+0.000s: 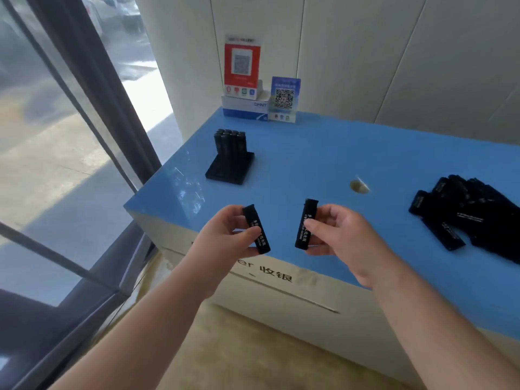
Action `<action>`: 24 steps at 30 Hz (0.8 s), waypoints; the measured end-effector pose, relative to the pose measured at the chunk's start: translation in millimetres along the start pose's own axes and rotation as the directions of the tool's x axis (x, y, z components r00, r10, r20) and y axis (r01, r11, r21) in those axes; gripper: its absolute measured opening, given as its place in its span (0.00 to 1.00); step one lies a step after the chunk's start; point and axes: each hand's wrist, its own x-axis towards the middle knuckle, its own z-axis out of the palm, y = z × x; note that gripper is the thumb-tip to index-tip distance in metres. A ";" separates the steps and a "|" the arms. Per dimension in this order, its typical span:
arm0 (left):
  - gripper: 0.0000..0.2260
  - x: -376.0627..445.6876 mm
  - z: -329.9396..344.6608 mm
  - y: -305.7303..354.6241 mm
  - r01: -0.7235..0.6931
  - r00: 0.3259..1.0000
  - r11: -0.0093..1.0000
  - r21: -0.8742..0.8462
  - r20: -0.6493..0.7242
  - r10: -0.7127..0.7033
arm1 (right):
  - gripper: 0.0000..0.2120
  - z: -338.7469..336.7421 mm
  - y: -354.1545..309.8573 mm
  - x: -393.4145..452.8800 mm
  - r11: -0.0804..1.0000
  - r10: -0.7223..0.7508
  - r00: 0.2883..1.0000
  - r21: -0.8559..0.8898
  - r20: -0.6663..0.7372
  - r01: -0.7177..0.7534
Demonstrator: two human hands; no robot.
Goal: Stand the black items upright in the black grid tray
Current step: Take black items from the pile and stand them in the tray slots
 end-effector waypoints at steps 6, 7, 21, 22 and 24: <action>0.07 7.9 -77.2 1.8 -0.004 0.999 1.000 0.005 -0.033 0.004 | 0.05 66.6 -4.5 16.0 1.000 -0.014 0.997 -0.002 0.079 0.014; 0.05 11.3 -86.0 1.2 -0.008 0.999 1.000 -0.001 -0.042 0.008 | 0.05 73.8 -4.7 20.1 1.000 -0.016 0.996 0.000 0.082 0.016; 0.04 131.9 -121.0 25.5 -0.061 0.996 0.993 0.105 -0.054 0.067 | 0.05 105.2 -26.5 147.8 0.989 -0.118 0.989 -0.080 0.089 0.125; 0.04 141.0 -121.9 27.9 -0.072 0.995 0.990 0.118 -0.062 0.079 | 0.05 105.2 -28.9 158.4 0.988 -0.117 0.990 -0.088 0.081 0.124; 0.04 157.8 -124.7 32.9 -0.099 0.991 0.986 0.136 -0.080 0.111 | 0.03 105.5 -35.0 178.4 0.987 -0.111 0.991 -0.106 0.073 0.118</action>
